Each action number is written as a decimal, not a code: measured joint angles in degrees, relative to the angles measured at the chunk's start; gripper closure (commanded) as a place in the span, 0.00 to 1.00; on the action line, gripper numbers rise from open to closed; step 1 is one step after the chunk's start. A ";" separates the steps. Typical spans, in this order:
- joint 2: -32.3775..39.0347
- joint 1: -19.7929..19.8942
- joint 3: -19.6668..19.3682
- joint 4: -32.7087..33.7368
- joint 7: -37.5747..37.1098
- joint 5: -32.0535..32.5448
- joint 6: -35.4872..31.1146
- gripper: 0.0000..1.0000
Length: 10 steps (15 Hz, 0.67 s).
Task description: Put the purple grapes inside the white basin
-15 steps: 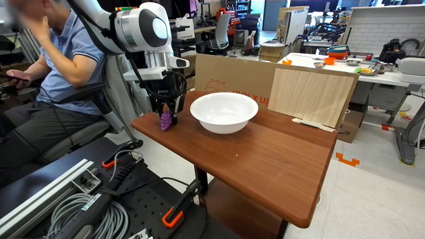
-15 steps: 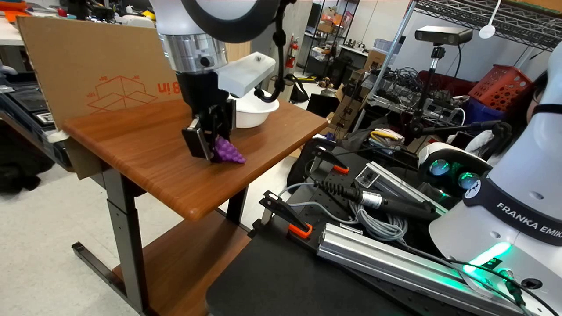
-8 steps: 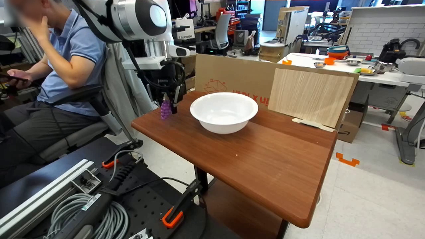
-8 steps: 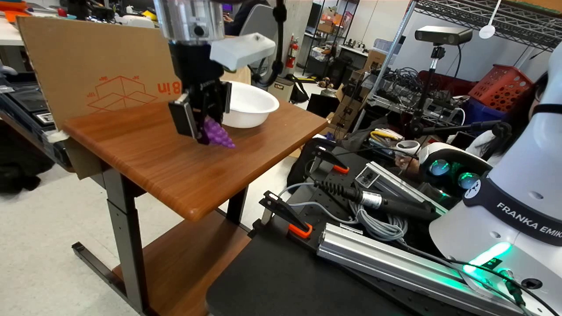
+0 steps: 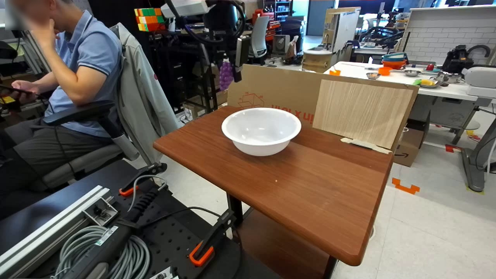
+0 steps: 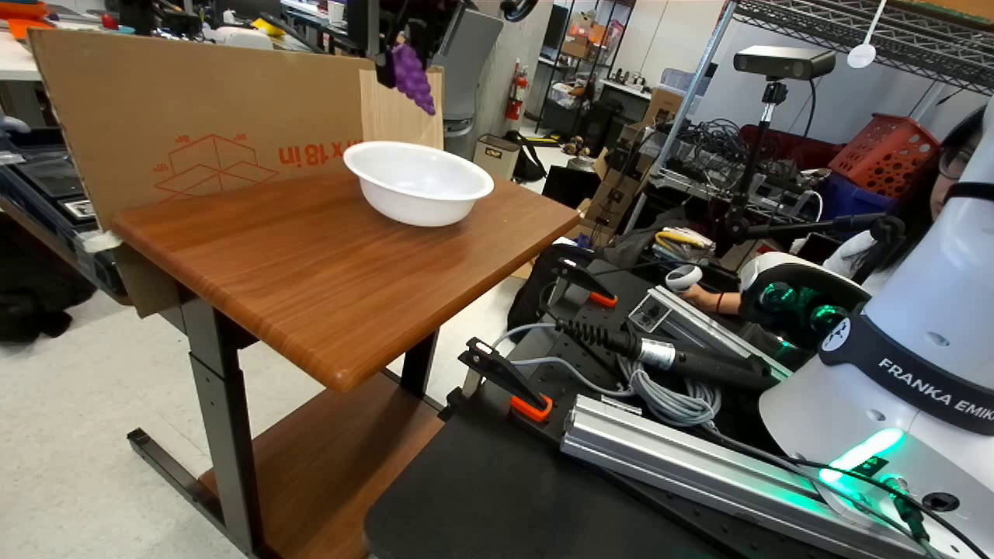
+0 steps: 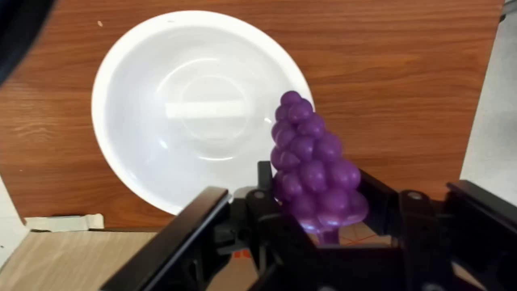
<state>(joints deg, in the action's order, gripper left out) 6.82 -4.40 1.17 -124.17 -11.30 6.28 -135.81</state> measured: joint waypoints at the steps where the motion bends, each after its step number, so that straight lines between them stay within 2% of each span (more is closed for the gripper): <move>1: -0.16 1.10 -0.66 0.01 0.01 -0.76 0.02 0.80; 4: 0.97 3.16 -1.90 0.06 -0.20 -1.95 0.19 0.80; 10: 8.98 3.37 -2.91 3.94 -4.32 -2.39 0.52 0.80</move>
<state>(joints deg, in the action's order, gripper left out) 15.80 -1.04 -1.73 -120.23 -15.62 3.89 -135.29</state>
